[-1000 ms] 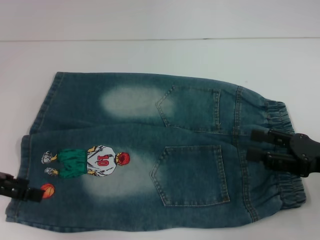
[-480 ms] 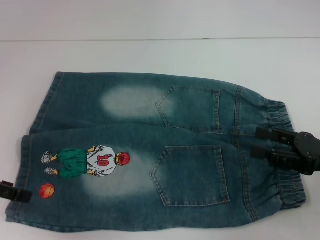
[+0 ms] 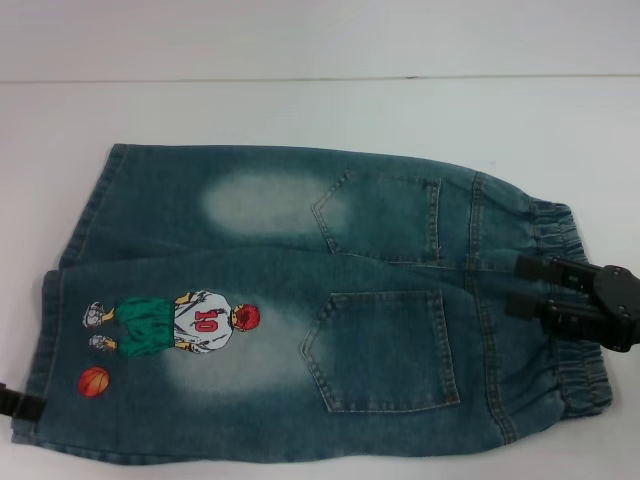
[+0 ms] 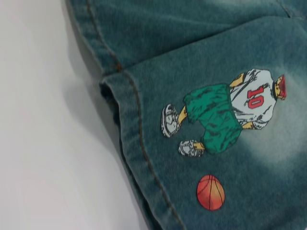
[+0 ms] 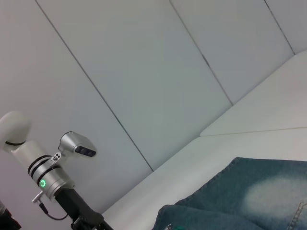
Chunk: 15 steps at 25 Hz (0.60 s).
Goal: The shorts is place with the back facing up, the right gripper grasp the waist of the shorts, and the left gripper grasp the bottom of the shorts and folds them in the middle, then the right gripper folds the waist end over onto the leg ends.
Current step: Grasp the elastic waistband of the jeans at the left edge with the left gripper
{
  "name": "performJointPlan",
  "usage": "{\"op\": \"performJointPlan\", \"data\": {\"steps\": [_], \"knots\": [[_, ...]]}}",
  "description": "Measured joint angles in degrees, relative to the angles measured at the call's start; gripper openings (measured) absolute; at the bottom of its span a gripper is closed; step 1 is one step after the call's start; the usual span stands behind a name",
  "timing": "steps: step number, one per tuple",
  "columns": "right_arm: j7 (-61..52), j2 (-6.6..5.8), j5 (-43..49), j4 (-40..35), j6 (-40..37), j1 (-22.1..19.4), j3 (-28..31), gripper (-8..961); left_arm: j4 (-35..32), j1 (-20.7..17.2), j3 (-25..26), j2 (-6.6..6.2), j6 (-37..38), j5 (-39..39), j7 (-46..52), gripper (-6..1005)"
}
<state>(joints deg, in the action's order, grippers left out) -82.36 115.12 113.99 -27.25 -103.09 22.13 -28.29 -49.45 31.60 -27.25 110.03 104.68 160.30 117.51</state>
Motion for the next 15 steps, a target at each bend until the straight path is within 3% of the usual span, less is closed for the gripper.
{"op": "performJointPlan", "data": {"steps": [15], "knots": [[0.0,-0.03,0.0,0.0,-0.1,0.0,0.1,875,0.5,-0.3,0.2,0.47,2.0,0.7,-0.2,905]]}}
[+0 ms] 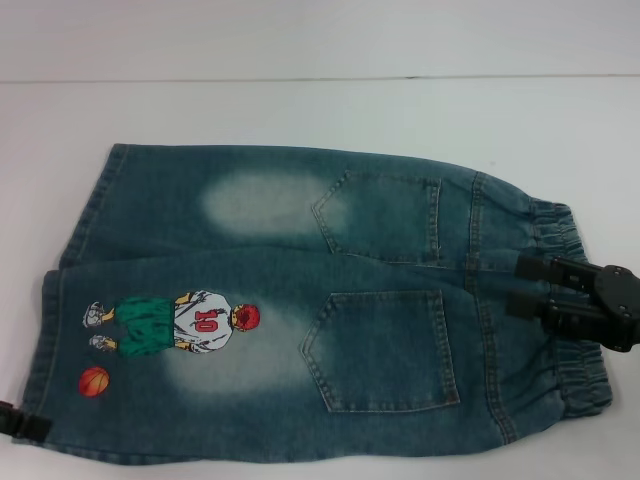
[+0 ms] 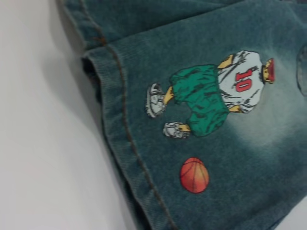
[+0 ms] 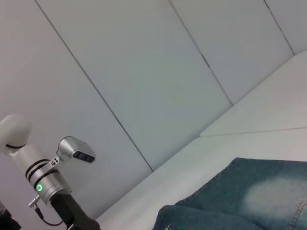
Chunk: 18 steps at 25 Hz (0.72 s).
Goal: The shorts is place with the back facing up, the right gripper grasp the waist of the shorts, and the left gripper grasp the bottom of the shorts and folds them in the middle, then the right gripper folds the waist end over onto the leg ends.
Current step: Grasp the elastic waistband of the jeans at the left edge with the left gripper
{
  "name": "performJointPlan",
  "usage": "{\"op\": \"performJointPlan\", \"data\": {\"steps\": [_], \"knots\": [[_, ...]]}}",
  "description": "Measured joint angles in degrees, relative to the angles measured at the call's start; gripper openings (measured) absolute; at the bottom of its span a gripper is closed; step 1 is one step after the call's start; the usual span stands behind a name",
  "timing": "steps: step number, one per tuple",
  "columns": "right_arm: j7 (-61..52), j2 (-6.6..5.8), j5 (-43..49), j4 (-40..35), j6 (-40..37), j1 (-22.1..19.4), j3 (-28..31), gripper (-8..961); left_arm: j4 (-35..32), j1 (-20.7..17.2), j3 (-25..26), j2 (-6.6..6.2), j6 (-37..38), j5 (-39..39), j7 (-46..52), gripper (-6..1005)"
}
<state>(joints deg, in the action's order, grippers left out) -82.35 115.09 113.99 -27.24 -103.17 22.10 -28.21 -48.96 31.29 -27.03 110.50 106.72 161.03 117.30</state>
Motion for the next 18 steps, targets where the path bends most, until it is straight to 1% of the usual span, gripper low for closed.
{"op": "performJointPlan", "data": {"steps": [7,18], "knots": [[0.0,-0.04,0.0,0.0,0.0,-0.1,0.0,874,2.5,0.8,-0.6,0.15,-0.7,0.0,-0.3,905],[0.0,-0.04,0.0,0.0,0.0,-0.1,0.0,873,2.5,0.9,-0.4,-0.23,-2.0,0.5,-0.3,905]]}}
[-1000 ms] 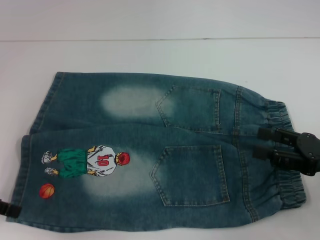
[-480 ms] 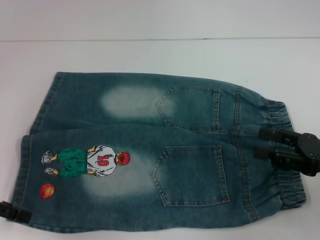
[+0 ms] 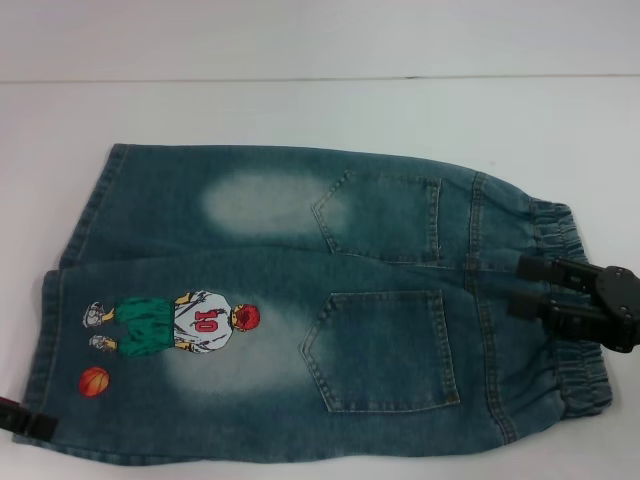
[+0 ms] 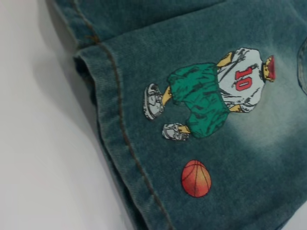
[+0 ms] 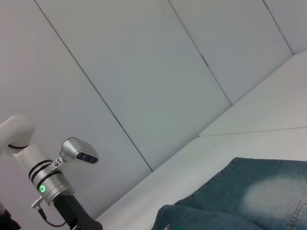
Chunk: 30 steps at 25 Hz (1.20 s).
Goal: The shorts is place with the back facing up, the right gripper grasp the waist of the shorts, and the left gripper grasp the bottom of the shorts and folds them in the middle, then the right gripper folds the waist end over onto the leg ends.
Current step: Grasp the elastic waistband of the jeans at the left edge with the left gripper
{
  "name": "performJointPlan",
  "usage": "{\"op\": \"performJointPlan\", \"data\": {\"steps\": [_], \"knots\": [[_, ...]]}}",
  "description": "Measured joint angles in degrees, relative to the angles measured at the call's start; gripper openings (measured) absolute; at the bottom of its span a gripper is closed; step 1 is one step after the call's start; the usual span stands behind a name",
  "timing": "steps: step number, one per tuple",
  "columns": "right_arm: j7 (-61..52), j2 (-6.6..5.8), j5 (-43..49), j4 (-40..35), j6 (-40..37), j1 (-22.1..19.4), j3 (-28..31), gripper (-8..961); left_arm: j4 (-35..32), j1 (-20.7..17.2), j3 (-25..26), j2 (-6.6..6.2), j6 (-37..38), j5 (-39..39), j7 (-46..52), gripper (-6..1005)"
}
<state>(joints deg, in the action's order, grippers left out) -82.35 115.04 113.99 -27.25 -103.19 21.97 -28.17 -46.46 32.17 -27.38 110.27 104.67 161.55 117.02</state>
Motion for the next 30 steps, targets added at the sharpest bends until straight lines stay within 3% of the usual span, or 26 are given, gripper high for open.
{"op": "performJointPlan", "data": {"steps": [14,30], "knots": [[-0.1,0.0,0.0,0.0,-0.8,-0.1,0.8,872,-0.4,0.2,-0.1,-0.14,-0.9,2.0,0.5,903],[-0.1,-0.34,0.0,0.0,-1.6,-0.1,1.5,871,0.2,0.6,-0.4,0.84,0.6,1.6,0.1,902]]}}
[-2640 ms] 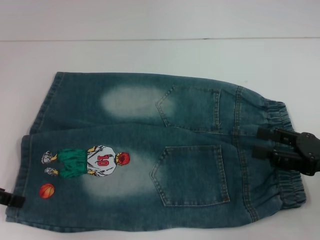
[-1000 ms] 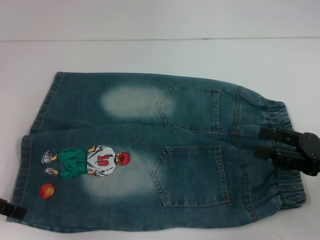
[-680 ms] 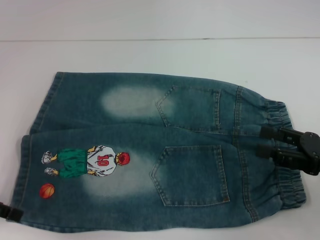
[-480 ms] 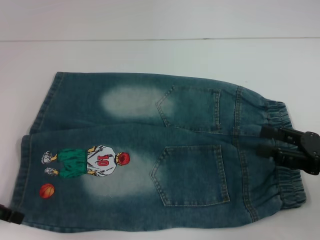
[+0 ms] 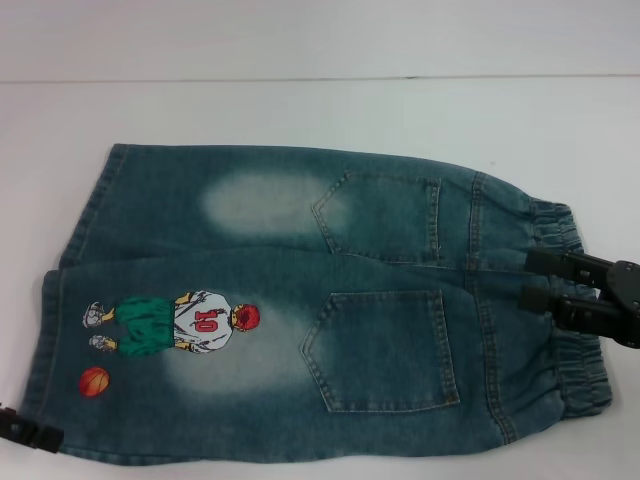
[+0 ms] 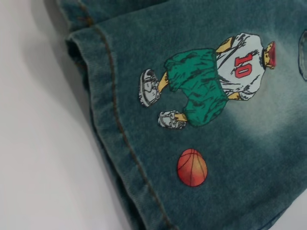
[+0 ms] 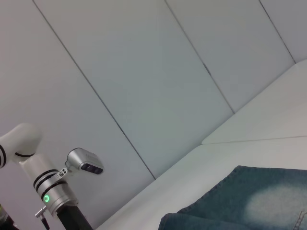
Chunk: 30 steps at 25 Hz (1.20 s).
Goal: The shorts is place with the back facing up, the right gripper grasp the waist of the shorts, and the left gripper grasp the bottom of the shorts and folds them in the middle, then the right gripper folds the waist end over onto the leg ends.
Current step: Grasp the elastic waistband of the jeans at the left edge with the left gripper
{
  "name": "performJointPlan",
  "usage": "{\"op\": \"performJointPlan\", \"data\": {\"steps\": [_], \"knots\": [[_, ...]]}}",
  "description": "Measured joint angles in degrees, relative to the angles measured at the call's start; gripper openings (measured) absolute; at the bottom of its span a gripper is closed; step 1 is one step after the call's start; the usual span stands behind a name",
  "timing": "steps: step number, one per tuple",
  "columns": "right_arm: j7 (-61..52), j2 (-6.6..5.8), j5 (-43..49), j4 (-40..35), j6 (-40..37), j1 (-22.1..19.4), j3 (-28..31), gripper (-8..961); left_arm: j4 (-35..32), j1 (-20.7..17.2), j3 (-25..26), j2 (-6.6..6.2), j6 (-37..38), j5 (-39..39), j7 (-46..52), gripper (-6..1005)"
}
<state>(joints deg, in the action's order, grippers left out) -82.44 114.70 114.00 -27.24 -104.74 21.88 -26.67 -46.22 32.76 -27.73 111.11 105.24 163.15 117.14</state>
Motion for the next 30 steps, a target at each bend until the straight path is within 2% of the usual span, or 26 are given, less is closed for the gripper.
{"op": "performJointPlan", "data": {"steps": [22,25,30], "knots": [[0.0,0.0,0.0,0.0,-1.1,-0.1,0.6,869,0.7,0.2,0.0,0.5,-3.1,0.4,1.0,901],[0.0,0.0,0.0,0.0,-1.4,-0.1,1.0,869,0.9,0.3,0.0,0.61,-3.2,0.3,1.1,729],[0.0,-0.01,0.0,0.0,-1.5,-0.1,1.3,869,1.0,0.5,0.1,0.81,-2.6,0.1,1.3,536]]}}
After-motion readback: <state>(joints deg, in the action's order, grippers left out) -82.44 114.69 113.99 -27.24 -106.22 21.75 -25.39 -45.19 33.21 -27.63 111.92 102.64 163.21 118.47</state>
